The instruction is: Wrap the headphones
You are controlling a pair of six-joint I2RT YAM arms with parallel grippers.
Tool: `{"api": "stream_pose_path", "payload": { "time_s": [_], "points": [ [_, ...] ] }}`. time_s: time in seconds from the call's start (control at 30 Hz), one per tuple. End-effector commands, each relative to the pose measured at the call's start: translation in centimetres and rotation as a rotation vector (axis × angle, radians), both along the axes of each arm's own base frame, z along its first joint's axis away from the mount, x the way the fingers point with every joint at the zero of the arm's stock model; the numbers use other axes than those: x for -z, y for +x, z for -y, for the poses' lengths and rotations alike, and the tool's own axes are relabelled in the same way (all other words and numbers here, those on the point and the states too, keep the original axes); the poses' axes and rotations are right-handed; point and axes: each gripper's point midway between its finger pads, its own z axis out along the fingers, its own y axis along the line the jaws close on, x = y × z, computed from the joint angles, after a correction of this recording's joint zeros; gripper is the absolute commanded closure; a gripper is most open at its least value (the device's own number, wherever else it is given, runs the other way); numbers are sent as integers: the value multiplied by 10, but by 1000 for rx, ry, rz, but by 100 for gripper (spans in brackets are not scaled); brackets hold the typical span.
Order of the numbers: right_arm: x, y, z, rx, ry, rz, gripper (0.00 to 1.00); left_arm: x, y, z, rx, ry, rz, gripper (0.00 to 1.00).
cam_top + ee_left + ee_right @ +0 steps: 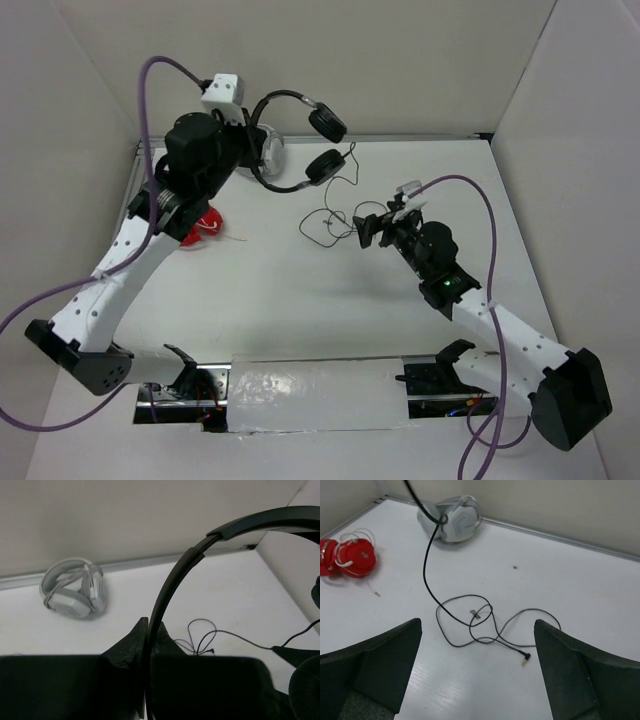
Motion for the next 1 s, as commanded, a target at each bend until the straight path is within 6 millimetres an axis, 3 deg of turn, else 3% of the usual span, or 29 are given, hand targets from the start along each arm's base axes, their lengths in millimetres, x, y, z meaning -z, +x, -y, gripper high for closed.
{"api": "stream_pose_path", "payload": {
  "time_s": [0.0, 0.1, 0.17, 0.27, 0.33, 0.4, 0.43, 0.57, 0.6, 0.67, 0.7, 0.73, 0.8, 0.87, 0.9, 0.93, 0.97],
  "points": [
    [-72, 4, -24, -106, 158, 232, 0, -58, -21, 0, 65, -62, 152, 100],
    [-84, 4, -44, -202, 176, 255, 0, -65, -29, -5, 59, -66, 168, 100],
    [-80, 1, -51, -247, 169, 247, 0, -65, -28, -6, 48, -65, 167, 100],
    [-59, -4, -58, -288, 175, 197, 0, -64, -27, -7, 40, -66, 165, 100],
    [-27, -13, -59, -314, 184, 142, 0, -64, -27, -7, 42, -64, 166, 100],
    [-19, -17, -64, -348, 170, 142, 0, -68, -28, -5, 52, -67, 174, 100],
    [-9, -15, -68, -357, 156, 111, 0, -72, -29, -5, 58, -75, 181, 100],
    [-1, -4, -84, -361, 136, 97, 0, -85, -39, 4, 130, -98, 200, 100],
    [11, 0, -89, -366, 125, 76, 0, -88, -42, 5, 137, -103, 207, 100],
    [7, 6, -94, -375, 139, 104, 0, -96, -49, 5, 165, -109, 224, 100],
    [23, 14, -98, -369, 119, 66, 0, -98, -52, 6, 176, -111, 228, 100],
    [17, 22, -102, -364, 121, 69, 0, -105, -57, 5, 188, -113, 244, 100],
    [35, 33, -107, -349, 102, 35, 1, -110, -65, 7, 222, -119, 255, 100],
    [32, 43, -109, -330, 117, 59, 1, -121, -75, 6, 243, -135, 275, 100],
    [40, 50, -110, -313, 112, 45, 6, -123, -79, 6, 255, -141, 279, 100],
    [34, 56, -113, -310, 110, 60, 12, -130, -85, 5, 264, -148, 293, 100],
    [43, 61, -116, -307, 98, 40, 30, -133, -88, 4, 266, -151, 300, 100]
  ]
}}
